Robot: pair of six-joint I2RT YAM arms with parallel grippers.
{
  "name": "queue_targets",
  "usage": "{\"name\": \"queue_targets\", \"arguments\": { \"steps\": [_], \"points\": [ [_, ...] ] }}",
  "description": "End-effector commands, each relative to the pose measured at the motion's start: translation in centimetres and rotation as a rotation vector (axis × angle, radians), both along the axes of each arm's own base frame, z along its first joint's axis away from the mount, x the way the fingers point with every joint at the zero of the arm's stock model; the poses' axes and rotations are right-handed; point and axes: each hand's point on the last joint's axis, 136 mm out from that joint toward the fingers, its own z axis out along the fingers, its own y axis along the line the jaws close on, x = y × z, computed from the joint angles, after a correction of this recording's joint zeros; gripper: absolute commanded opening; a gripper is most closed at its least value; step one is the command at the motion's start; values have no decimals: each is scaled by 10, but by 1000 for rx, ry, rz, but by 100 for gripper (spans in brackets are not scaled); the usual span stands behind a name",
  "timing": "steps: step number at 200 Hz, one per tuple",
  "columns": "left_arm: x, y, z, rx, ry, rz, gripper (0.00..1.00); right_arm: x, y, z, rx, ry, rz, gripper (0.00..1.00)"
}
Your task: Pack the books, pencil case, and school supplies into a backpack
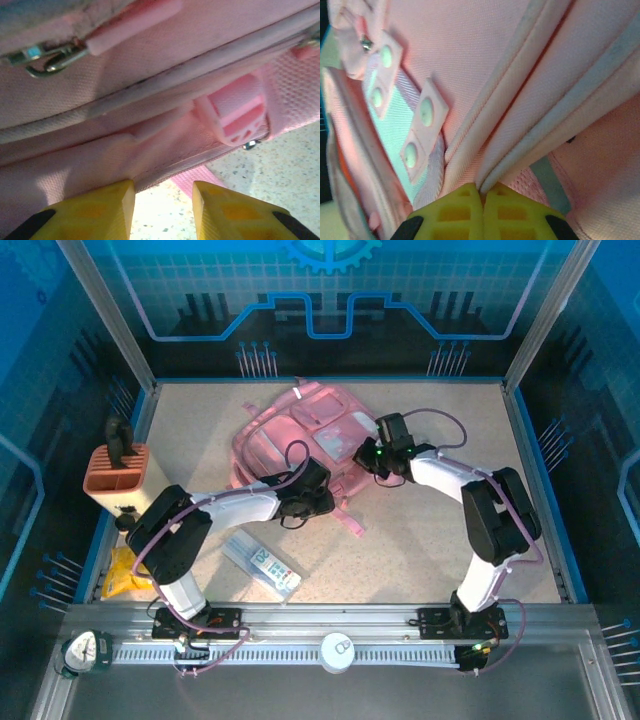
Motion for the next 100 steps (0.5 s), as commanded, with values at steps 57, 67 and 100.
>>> {"name": "queue_targets", "arguments": {
  "steps": [57, 67, 100],
  "points": [
    [28, 36, 32, 154, -119, -79, 52, -12, 19, 61, 210, -98, 32, 0],
    [26, 37, 40, 148, -131, -80, 54, -15, 26, 61, 225, -90, 43, 0],
    [12, 26, 65, 151, -155, -59, 56, -18, 31, 71, 255, -105, 27, 0]
  ]
}}
